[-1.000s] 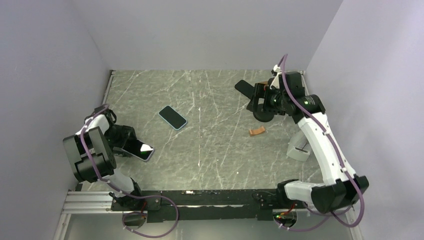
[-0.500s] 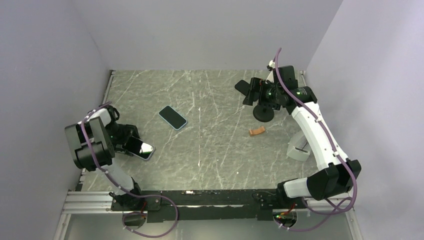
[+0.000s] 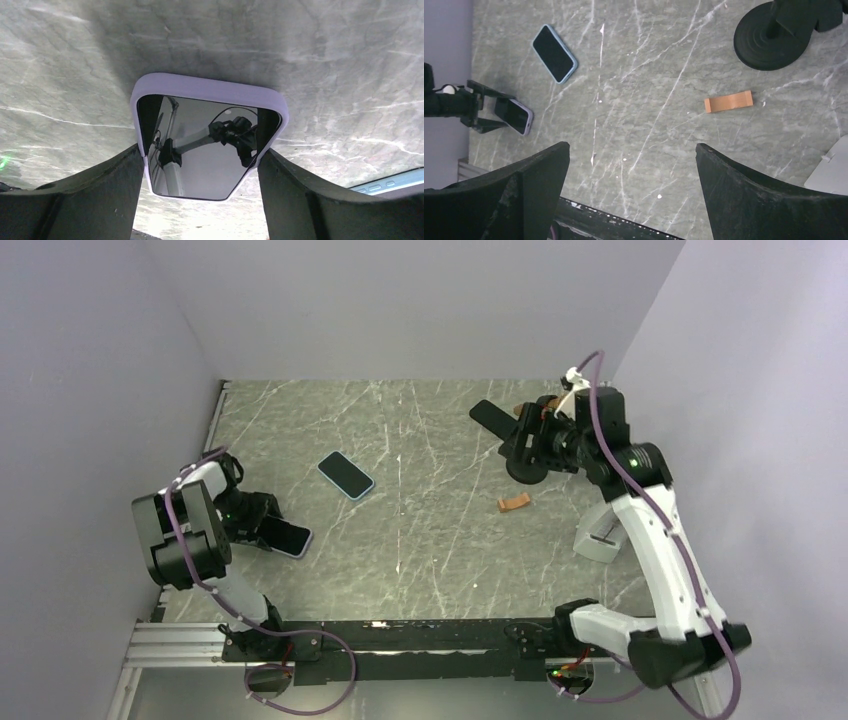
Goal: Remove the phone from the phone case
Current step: Pick up the phone at the center of the board.
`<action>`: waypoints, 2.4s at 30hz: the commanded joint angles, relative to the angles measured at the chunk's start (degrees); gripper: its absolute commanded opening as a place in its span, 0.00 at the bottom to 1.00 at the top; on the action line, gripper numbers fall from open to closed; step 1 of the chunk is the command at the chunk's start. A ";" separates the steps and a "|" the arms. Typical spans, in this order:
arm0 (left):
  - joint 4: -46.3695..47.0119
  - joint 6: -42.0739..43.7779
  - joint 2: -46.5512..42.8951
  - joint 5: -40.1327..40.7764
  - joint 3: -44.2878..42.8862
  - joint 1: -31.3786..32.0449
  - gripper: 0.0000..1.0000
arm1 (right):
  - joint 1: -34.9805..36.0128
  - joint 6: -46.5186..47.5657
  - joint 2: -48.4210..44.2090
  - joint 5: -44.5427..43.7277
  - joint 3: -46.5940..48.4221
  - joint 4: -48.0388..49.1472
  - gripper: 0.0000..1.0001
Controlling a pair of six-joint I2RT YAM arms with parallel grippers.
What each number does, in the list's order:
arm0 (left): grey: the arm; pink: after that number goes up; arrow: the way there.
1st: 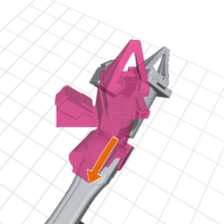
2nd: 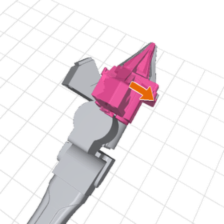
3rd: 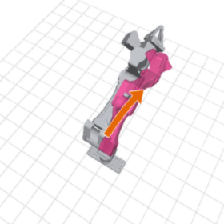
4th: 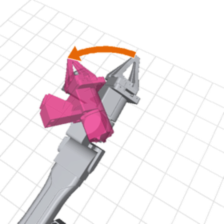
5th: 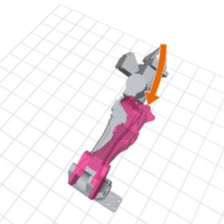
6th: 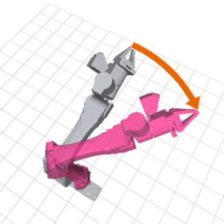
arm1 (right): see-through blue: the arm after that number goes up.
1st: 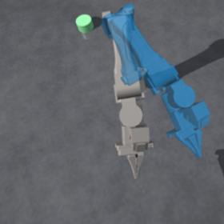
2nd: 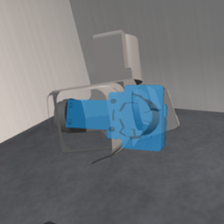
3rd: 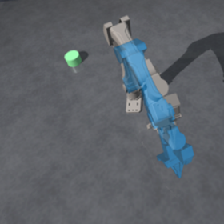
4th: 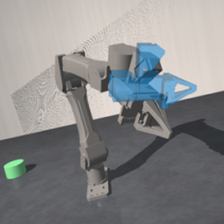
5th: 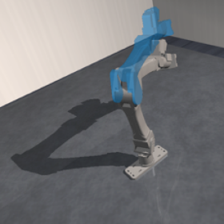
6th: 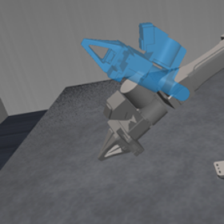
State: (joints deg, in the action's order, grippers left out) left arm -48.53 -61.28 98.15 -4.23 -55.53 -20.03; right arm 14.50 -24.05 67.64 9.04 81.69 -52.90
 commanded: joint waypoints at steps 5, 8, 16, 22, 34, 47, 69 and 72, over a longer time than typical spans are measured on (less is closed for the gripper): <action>6.40 3.68 -5.11 4.05 7.31 5.47 0.05 | -0.20 -0.56 -7.45 2.15 -8.63 2.82 1.00; 6.43 6.34 -9.07 3.58 7.59 9.88 0.00 | -0.18 0.10 -8.57 2.56 -12.41 5.56 1.00; 6.05 5.75 -16.78 -1.80 5.06 31.74 0.00 | -0.12 4.28 -4.39 4.94 -10.96 -0.84 1.00; 15.16 6.71 -15.16 -8.26 -1.54 46.75 0.00 | -0.16 1.77 -4.90 9.96 -16.46 3.36 1.00; 20.04 27.54 -8.98 -9.06 -19.17 64.07 0.00 | -0.43 -6.63 -1.58 16.96 -16.38 7.38 0.93; 30.45 33.15 -12.99 -11.09 -14.94 71.50 0.00 | -0.35 -8.37 2.72 27.59 -13.21 9.10 0.57; 28.31 33.99 -9.62 -10.58 -19.80 73.86 0.00 | 4.53 -4.67 0.80 29.31 -19.78 9.40 0.61; 28.44 33.62 -9.38 -10.54 -20.43 73.91 0.00 | 5.36 -4.27 1.47 28.64 -20.52 9.36 0.60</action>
State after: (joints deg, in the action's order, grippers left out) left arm -23.86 -27.66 89.12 -14.66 -71.77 53.43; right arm 18.83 -29.56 70.04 38.44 62.04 -45.30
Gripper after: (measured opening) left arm 0.780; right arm 0.605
